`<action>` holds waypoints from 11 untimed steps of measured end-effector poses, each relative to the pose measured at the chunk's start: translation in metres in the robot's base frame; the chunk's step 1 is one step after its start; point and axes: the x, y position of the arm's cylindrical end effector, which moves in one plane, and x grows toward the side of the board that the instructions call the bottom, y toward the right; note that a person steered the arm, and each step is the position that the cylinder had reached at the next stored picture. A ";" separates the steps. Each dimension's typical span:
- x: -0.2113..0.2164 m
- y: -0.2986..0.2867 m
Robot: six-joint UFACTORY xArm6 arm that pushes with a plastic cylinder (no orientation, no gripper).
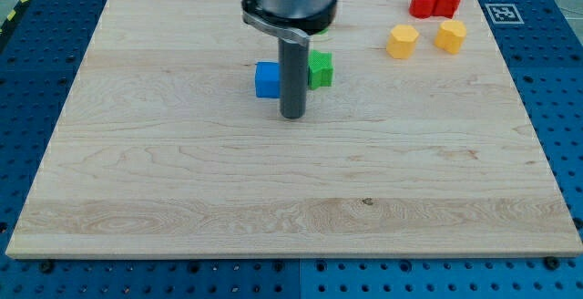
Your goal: Tap the bottom left of the yellow hexagon
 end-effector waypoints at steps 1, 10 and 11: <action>-0.013 -0.010; 0.005 0.154; -0.027 0.156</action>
